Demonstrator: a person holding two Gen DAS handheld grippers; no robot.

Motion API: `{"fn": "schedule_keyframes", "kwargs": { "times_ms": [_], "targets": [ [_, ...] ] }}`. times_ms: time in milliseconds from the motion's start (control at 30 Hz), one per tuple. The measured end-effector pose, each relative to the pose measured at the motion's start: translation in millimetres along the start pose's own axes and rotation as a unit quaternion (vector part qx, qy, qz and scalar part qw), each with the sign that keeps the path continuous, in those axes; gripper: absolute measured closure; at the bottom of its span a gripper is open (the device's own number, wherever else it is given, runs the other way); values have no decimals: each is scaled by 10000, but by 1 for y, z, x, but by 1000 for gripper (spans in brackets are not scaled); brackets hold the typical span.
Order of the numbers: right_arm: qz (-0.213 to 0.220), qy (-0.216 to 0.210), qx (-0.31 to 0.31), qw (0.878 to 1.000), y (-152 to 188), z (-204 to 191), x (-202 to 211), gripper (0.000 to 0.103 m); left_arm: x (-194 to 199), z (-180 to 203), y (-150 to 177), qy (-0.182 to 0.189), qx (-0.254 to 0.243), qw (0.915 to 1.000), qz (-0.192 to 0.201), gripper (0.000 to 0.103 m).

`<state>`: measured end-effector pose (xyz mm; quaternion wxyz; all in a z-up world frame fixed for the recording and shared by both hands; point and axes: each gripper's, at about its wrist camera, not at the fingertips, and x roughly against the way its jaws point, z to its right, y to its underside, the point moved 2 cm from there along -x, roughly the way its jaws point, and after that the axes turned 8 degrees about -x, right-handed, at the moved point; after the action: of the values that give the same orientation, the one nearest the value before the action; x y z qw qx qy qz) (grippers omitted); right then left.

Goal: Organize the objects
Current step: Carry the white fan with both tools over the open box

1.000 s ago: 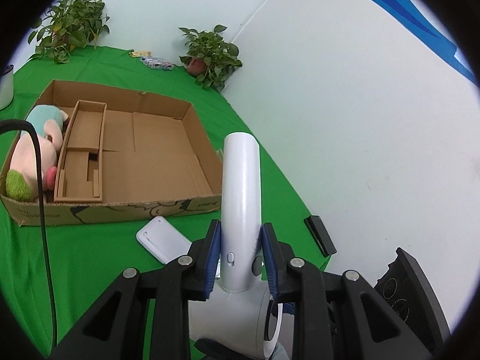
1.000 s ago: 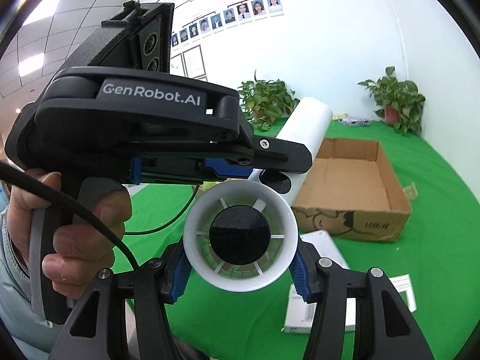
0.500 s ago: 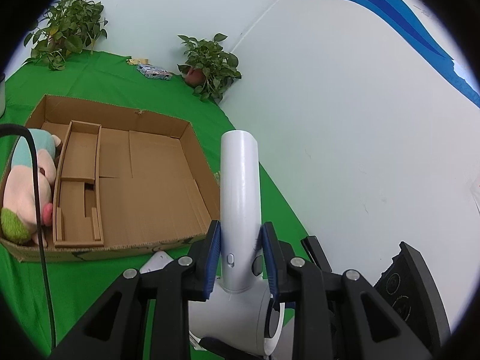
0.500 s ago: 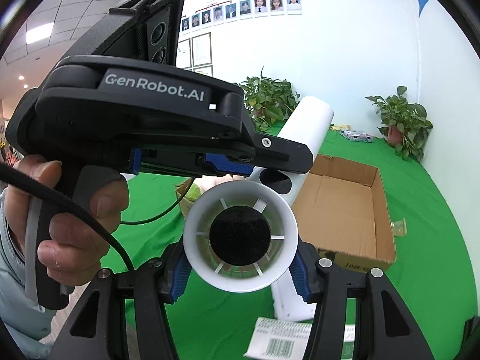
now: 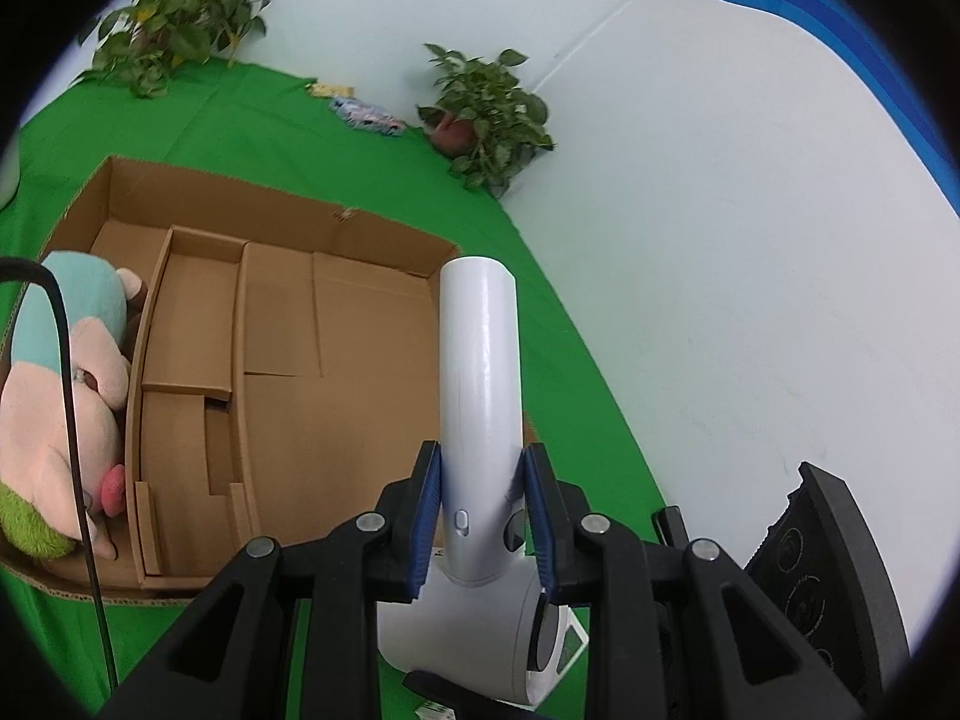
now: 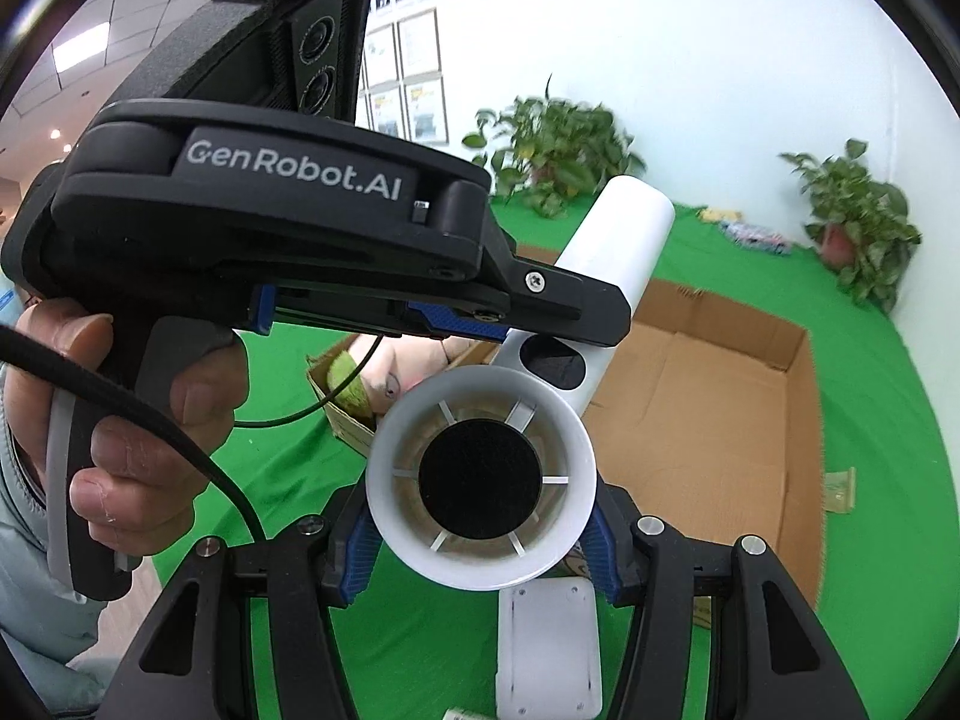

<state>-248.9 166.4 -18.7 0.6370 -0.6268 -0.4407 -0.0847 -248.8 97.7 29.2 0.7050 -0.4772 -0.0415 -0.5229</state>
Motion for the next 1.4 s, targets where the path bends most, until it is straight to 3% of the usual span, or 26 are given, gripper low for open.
{"fn": "schedule_keyframes", "kwargs": {
  "times_ms": [333,767,967,1067,1400],
  "targets": [
    [-604,-349,-340,9970,-1,18,-84,50,-45,-65,-4,-237,456,9978,-406,77],
    [-1100,-585,-944,9877,-4,61,-136,50,-81,-68,0,-662,227,9950,-708,77],
    [-1412,-472,-922,9845,0,73,-158,50,-101,-72,8,-1200,239,9865,-1087,73],
    [-1473,-402,-944,9838,-1,75,-167,50,-99,-73,6,-1422,204,9833,-1118,74],
    [-1636,-393,-1120,9794,-7,83,-187,49,-52,-59,6,-1538,90,9842,-874,74]
  ]
}}
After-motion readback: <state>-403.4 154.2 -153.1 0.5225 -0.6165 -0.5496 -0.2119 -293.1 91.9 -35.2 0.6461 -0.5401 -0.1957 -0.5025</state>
